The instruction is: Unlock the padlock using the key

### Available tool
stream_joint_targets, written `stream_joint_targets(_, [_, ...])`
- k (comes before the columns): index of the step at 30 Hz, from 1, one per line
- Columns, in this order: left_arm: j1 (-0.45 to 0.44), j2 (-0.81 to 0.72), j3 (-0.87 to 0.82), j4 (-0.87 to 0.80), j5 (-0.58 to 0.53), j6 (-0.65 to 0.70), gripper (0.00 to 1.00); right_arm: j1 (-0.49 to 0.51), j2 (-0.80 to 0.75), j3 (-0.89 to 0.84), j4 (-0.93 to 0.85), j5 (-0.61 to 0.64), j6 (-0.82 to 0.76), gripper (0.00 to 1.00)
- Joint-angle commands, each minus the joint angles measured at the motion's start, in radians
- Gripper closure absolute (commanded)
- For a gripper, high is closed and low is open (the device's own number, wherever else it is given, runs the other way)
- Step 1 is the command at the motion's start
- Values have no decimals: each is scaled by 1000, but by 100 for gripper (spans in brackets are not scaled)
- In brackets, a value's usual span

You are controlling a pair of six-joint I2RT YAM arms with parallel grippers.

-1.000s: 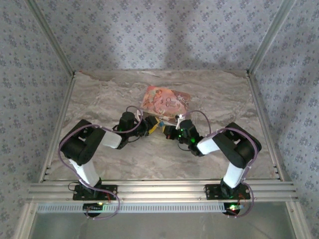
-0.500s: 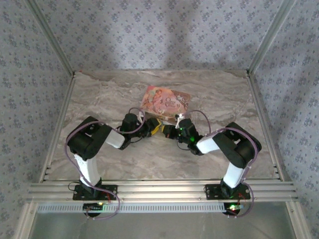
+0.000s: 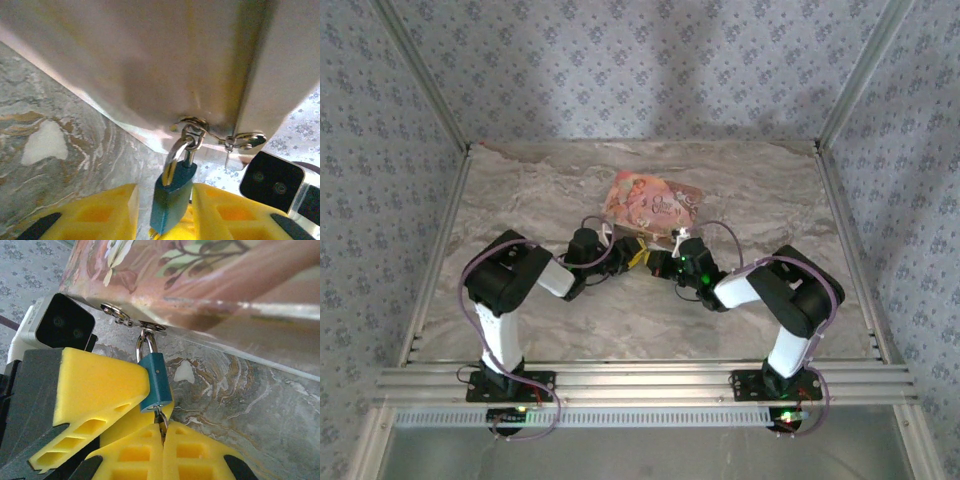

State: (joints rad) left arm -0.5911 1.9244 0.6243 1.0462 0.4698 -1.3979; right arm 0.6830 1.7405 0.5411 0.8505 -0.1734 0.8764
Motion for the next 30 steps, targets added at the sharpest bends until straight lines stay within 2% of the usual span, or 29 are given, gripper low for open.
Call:
stream_joint_targets(1, [-8,22,23,40,-8,-10,70,6,-33,27,10,-26,20,100])
stream_joint_targets(9, [-7,18,21,40,-14,-14,82,1,-48,16,17,-34,26,99])
stream_joint_targets(13, [-9,-1,18,22,-20,-15,89,-6,-76,-10,3,-14,22,81])
stream_joint_targets(17, [-11,-18,19,0,-23,-17,93,-14,-118,-28,-39,3,-1,68])
stream_joint_targets(23, [-12,-38,23,-27,-23,-35,98,-38,-197,-58,-106,26,-51,55])
stream_joint_targets(30, [-13,-77,22,-71,-32,-39,100,-58,-375,-40,-306,76,-238,37])
